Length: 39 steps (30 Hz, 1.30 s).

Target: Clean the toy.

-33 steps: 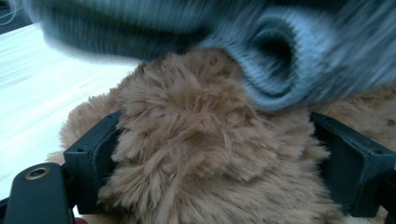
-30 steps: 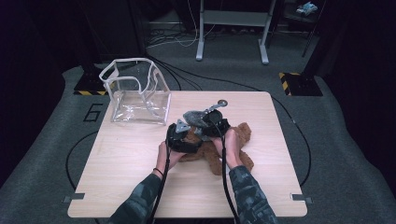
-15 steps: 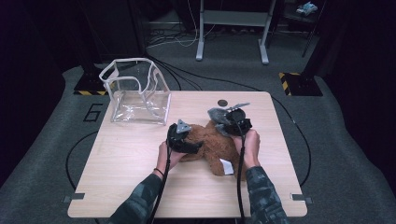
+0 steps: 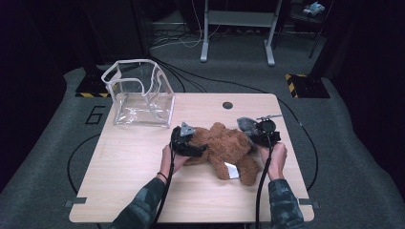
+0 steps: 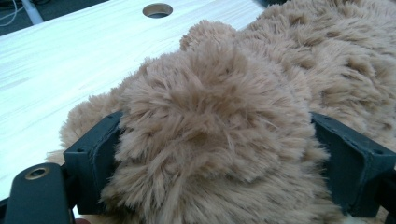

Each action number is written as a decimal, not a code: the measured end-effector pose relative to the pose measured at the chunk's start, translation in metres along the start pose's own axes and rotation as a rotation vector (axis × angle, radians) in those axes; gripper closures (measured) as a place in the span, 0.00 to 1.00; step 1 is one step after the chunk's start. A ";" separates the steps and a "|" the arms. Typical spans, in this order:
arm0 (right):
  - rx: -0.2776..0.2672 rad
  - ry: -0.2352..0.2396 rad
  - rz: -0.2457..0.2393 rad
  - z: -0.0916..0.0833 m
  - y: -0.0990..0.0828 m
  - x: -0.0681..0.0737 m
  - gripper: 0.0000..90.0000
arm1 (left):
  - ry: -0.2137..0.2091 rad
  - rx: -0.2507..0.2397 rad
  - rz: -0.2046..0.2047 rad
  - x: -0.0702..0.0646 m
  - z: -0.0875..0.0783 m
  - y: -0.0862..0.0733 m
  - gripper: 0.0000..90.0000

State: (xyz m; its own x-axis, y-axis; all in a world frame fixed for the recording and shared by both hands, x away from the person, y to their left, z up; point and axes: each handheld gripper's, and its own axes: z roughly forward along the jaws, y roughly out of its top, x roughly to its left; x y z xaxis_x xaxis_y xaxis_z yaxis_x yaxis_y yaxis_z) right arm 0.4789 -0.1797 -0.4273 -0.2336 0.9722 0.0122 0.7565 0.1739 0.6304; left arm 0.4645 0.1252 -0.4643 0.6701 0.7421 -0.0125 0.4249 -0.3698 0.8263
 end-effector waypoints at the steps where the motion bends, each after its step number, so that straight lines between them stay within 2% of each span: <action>1: -0.016 0.015 0.011 -0.006 0.001 -0.001 0.83 | 0.002 0.000 0.001 0.000 0.000 0.000 0.14; 2: -0.024 0.027 0.023 -0.010 0.002 0.000 0.83 | 0.002 -0.002 0.003 0.000 0.000 0.001 0.14; 6: -0.097 0.048 -0.012 -0.034 0.010 0.011 0.83 | 0.004 -0.012 -0.001 0.000 -0.001 0.001 0.13; 8: -0.125 0.068 -0.028 -0.044 0.014 0.022 0.83 | 0.013 -0.016 0.006 -0.001 -0.001 0.002 0.13; 12: -0.167 0.106 -0.097 -0.056 0.024 0.051 0.83 | 0.016 -0.023 -0.004 -0.001 -0.001 0.002 0.13; 15: -0.163 0.128 -0.148 -0.054 0.026 0.077 0.83 | 0.009 -0.016 -0.020 0.000 -0.001 0.004 0.13; 18: -0.139 0.150 -0.209 -0.041 0.027 0.105 0.82 | 0.005 -0.005 -0.032 0.000 0.000 0.007 0.12; 21: -0.096 0.147 -0.258 -0.024 0.027 0.125 0.82 | 0.012 0.014 -0.027 0.000 0.000 0.008 0.12; 22: -0.094 0.144 -0.277 -0.019 0.027 0.127 0.82 | 0.009 0.015 -0.033 0.000 0.000 0.008 0.12; 23: -0.076 0.134 -0.276 -0.014 0.026 0.131 0.83 | 0.010 0.030 -0.030 0.001 0.000 0.009 0.12; 26: -0.064 0.105 -0.300 -0.003 0.024 0.131 0.84 | 0.015 0.028 -0.045 0.001 0.003 0.008 0.13; 28: -0.053 0.102 -0.293 -0.003 0.023 0.128 0.85 | 0.020 0.036 -0.028 0.000 0.003 0.009 0.13; 31: -0.061 0.066 -0.298 -0.007 0.021 0.122 0.85 | 0.019 0.040 -0.026 0.000 0.003 0.009 0.14; 35: -0.078 0.049 -0.271 -0.013 0.017 0.104 0.84 | 0.012 0.041 -0.029 0.001 0.002 0.008 0.14; 39: -0.071 0.030 -0.233 -0.020 0.012 0.082 0.85 | 0.012 0.034 -0.035 0.000 0.003 0.008 0.14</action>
State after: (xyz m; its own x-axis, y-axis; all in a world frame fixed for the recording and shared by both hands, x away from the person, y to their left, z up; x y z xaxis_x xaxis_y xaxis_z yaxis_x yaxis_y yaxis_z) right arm 0.4567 -0.1010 -0.4031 -0.4155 0.9019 -0.1179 0.6358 0.3807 0.6715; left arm 0.4698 0.1209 -0.4595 0.6476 0.7613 -0.0339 0.4683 -0.3625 0.8058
